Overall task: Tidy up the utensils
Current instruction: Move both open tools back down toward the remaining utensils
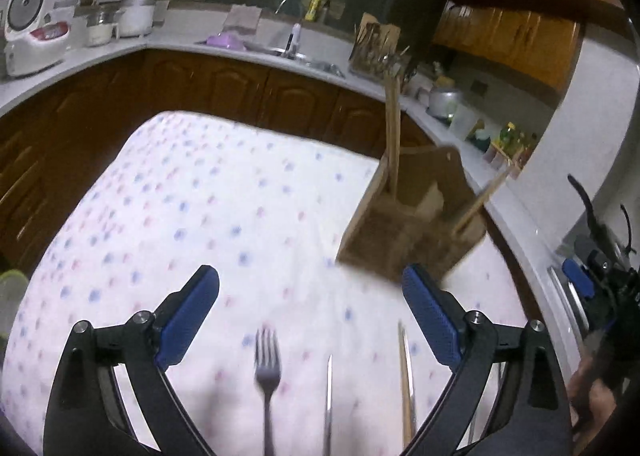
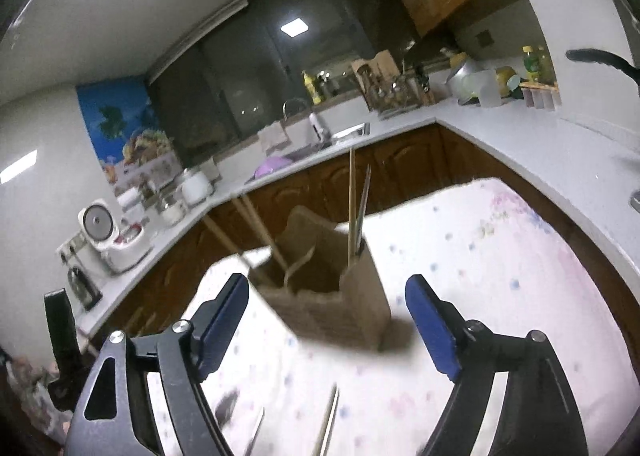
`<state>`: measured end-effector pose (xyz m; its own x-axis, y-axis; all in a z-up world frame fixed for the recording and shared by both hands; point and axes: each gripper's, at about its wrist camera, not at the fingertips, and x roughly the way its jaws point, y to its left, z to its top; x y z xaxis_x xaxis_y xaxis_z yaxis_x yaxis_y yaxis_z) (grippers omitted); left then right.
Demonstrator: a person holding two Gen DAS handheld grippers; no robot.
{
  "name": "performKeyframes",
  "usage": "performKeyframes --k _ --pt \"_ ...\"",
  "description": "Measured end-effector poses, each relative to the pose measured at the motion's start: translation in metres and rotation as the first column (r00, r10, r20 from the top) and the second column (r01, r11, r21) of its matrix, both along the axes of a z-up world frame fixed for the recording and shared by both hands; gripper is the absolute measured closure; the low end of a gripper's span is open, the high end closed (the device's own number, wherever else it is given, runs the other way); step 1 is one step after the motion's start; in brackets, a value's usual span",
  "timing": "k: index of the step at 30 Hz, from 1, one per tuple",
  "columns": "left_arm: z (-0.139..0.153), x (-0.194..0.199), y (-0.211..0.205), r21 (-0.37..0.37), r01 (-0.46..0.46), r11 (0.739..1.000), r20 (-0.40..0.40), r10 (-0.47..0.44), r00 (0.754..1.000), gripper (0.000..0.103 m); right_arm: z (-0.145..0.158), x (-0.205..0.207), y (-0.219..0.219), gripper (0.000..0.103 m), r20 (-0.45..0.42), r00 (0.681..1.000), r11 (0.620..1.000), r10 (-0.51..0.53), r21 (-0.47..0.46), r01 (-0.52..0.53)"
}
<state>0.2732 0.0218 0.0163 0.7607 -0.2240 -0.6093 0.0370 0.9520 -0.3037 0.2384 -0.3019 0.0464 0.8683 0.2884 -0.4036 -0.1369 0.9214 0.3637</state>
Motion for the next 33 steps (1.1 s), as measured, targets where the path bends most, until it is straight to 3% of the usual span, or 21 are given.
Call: performKeyframes --k 6,9,15,24,33 --pt "-0.014 -0.049 0.005 0.010 0.017 1.000 -0.036 -0.017 0.999 0.008 -0.018 -0.046 0.004 0.007 -0.051 0.999 1.000 0.001 -0.006 -0.001" --pt "-0.014 -0.069 0.005 0.034 0.020 0.999 -0.034 -0.018 0.999 0.008 -0.029 -0.065 0.005 0.005 -0.069 0.998 1.000 -0.013 -0.016 0.012" --pt "-0.016 -0.100 0.007 0.072 0.011 0.997 -0.011 -0.010 1.000 0.008 -0.060 -0.090 0.004 0.005 -0.186 0.982 0.999 -0.034 -0.037 0.027" --pt "-0.036 -0.118 0.006 0.098 0.024 0.995 -0.053 -0.019 0.998 0.008 -0.078 -0.109 0.006 0.005 -0.237 0.968 0.992 -0.081 -0.114 0.055" --pt "-0.038 -0.118 -0.005 0.128 0.078 0.989 -0.062 -0.070 0.996 0.008 -0.085 -0.108 0.006 0.006 -0.265 0.961 0.990 -0.084 -0.130 0.050"
